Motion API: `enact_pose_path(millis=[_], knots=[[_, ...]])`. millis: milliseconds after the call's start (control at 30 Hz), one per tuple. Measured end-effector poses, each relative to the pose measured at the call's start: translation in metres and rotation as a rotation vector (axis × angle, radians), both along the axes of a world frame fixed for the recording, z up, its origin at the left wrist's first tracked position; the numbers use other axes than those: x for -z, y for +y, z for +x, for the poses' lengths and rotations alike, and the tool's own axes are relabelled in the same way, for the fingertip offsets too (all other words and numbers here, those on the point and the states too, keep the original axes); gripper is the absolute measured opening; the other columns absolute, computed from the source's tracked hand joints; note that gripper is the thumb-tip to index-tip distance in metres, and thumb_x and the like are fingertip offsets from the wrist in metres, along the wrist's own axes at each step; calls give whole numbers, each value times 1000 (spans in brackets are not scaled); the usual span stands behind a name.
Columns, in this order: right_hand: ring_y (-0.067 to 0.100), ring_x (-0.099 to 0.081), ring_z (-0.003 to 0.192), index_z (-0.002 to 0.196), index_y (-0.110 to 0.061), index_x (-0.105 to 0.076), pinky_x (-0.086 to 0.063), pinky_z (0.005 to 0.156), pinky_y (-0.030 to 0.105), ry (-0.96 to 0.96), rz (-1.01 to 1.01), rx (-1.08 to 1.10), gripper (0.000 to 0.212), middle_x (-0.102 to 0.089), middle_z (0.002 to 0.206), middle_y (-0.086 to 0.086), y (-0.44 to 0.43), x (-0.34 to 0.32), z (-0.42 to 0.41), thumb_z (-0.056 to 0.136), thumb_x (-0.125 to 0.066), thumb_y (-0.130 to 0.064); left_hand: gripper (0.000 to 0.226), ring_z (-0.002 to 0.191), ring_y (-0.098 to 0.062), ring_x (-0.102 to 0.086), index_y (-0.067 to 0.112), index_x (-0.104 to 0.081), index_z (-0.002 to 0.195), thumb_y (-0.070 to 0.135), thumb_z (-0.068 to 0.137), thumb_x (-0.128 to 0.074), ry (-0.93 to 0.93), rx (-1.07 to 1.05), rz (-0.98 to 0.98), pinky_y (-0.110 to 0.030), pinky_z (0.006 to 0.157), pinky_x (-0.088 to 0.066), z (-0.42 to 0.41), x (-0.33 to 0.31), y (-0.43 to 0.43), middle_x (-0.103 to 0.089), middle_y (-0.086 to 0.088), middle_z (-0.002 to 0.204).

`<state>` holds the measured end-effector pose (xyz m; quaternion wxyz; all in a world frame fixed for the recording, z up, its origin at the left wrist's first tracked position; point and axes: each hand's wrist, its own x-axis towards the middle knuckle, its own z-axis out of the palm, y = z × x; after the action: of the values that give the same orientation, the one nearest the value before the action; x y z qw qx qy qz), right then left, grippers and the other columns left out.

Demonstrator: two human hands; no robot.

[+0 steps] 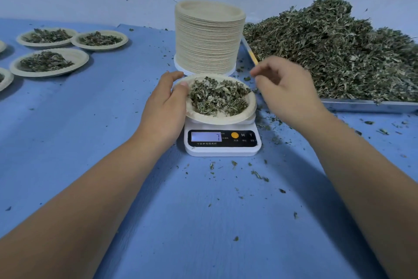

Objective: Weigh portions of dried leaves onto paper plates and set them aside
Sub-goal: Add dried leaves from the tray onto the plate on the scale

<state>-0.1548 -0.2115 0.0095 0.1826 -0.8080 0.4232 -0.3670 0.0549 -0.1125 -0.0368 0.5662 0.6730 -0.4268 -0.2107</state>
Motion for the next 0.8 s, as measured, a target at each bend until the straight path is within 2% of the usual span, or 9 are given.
enact_pose_path(millis=[67, 133, 233, 300, 433, 567, 667, 733, 800], knots=[[6, -64, 86, 120, -24, -62, -49, 85, 31, 223, -60, 22, 24, -69, 117, -8, 3, 13, -9, 101, -52, -34, 28, 82, 35, -45, 48, -56, 120, 41, 97, -42, 87, 10, -5, -11, 75, -34, 0, -1, -2, -54, 45, 90], [19, -64, 97, 126, -23, -58, -49, 90, 39, 321, -56, -1, 35, -68, 120, -3, 4, 17, -12, 103, -44, -46, 29, 89, 29, -49, 46, -57, 123, 39, 99, -44, 154, 19, -6, -10, 78, -34, -1, -1, -4, -56, 45, 100], [0, -55, 77, 117, -26, -60, -45, 89, 37, 220, -24, -20, 33, -64, 96, -14, 4, 16, -10, 103, -40, -49, 45, 121, 6, -43, 37, -48, 143, 42, 99, -44, 162, 8, 26, -20, 97, -29, 0, 1, -4, -48, 23, 138], [2, -57, 84, 115, -25, -61, -34, 111, 46, 235, -44, -27, 30, -61, 93, -17, 4, 18, -9, 104, -41, -46, 48, 134, -1, -37, 36, -45, 147, 43, 100, -44, 149, -3, 37, -25, 104, -26, 2, 1, -3, -42, 18, 150], [19, -64, 96, 113, -25, -61, -10, 122, 46, 223, -23, -41, 29, -68, 95, -14, 5, 20, -8, 104, -42, -45, 49, 136, 1, -33, 34, -43, 149, 44, 101, -44, 133, 2, 38, -22, 103, -23, 2, 1, -3, -38, 17, 155], [9, -62, 109, 113, -26, -60, -6, 124, 46, 170, 25, -73, 26, -72, 108, -10, 8, 19, -8, 103, -45, -44, 51, 139, -2, -34, 34, -44, 148, 46, 99, -45, 163, 12, 49, -26, 110, -26, 2, 1, -3, -39, 17, 154], [-11, -56, 83, 104, -27, -58, -26, 116, 42, 105, 63, -102, 18, -69, 85, -16, 9, 21, -7, 102, -49, -43, 55, 138, -5, -39, 33, -45, 148, 46, 94, -49, 256, 10, 49, -37, 118, -30, 1, 0, -3, -42, 15, 153], [-3, -52, 66, 98, -28, -55, -38, 86, 30, 87, 76, -105, 18, -59, 65, -13, 10, 21, -6, 101, -50, -44, 60, 137, -9, -43, 31, -47, 146, 46, 88, -52, 345, -2, 59, -41, 117, -32, 0, -4, -4, -46, 12, 151], [2, -48, 61, 93, -29, -58, -35, 68, 25, 100, 91, -106, 20, -57, 60, -13, 12, 20, -5, 100, -50, -46, 58, 132, -16, -51, 28, -51, 143, 41, 87, -54, 474, -31, 44, -43, 113, -39, -3, -9, -5, -53, 6, 145]])
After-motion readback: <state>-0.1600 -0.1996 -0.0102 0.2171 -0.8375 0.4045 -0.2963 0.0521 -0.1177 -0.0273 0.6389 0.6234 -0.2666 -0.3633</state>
